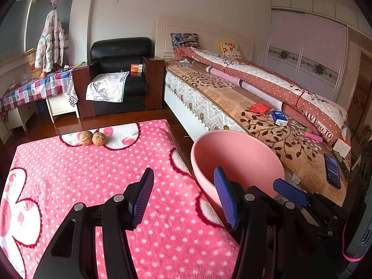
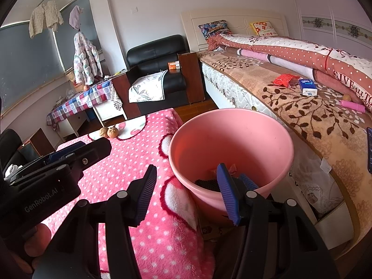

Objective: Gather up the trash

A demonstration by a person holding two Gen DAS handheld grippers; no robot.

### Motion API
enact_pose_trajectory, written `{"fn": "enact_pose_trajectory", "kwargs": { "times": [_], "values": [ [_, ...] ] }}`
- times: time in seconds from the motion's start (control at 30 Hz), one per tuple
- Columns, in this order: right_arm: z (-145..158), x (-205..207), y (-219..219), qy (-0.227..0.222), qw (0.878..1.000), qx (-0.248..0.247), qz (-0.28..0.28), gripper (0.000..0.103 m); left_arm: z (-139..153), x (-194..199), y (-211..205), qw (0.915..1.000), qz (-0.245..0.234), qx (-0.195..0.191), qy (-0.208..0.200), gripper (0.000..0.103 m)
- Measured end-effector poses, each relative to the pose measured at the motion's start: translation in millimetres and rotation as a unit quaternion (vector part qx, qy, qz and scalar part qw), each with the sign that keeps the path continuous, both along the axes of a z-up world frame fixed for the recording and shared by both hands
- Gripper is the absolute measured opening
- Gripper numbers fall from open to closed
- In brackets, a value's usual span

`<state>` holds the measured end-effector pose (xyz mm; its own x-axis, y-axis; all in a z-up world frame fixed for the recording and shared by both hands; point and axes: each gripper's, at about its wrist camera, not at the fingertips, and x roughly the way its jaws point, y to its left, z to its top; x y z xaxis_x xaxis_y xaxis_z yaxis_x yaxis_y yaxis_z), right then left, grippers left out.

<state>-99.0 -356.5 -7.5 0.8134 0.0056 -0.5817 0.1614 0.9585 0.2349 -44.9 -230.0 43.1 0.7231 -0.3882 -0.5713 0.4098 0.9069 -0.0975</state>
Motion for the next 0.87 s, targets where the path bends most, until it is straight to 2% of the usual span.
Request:
{"fn": "enact_pose_trajectory", "kwargs": {
  "times": [0.5, 0.87],
  "values": [
    [-0.3, 0.1, 1.6, 0.001, 1.0, 0.0, 0.001, 0.054, -4.1, -6.1, 0.0, 1.0, 0.002, 0.002, -0.007, 0.054],
    [-1.0, -0.5, 3.9, 0.003, 1.0, -0.001, 0.002, 0.054, -6.4, 0.0, 4.5, 0.9999, 0.011, -0.001, 0.012, 0.054]
  ]
}}
